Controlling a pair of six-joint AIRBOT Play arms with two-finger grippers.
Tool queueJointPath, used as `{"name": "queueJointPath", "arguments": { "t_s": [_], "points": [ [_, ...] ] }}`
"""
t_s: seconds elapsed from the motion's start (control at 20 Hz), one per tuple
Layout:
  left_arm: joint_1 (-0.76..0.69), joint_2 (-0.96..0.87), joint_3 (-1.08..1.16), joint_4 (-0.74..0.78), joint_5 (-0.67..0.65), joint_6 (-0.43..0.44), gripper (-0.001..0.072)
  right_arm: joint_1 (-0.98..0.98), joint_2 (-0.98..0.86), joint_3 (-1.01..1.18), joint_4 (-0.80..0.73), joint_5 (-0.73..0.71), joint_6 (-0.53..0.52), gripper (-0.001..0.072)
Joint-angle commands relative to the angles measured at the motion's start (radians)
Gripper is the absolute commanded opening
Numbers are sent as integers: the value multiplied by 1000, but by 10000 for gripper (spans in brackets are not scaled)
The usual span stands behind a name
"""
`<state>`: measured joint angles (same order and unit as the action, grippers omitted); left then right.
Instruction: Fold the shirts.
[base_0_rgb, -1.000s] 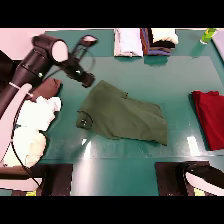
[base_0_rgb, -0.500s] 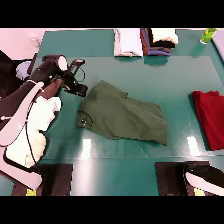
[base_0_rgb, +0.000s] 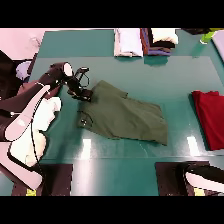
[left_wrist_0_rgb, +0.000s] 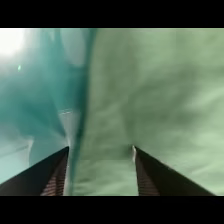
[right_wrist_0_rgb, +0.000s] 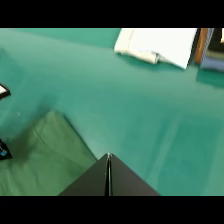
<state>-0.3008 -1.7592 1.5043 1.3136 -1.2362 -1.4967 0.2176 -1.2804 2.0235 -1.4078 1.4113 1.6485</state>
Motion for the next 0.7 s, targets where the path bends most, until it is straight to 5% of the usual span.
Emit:
{"name": "queueJointPath", "arguments": {
  "t_s": [0.0,0.05,0.35,0.4,0.45,0.5,0.65],
  "points": [
    [-16,-3,-15,-14,33,21,127,-6,-40,-1,-11,75,0,24],
    [-16,0,-5,-10,34,33,25,-17,-46,-17,-9,99,0,24],
    [17,40,148,30,-12,39,26,-158,44,-544,-9,63,0,25],
    [17,42,167,31,-15,40,26,-186,53,-658,-6,34,0,103],
    [17,42,180,31,-16,39,26,-210,53,-755,-6,10,0,399],
    [17,42,184,26,-18,39,26,-228,45,-846,3,-27,0,512],
    [17,42,183,20,-21,39,25,-219,-17,-993,27,-136,0,511]
  ]
}}
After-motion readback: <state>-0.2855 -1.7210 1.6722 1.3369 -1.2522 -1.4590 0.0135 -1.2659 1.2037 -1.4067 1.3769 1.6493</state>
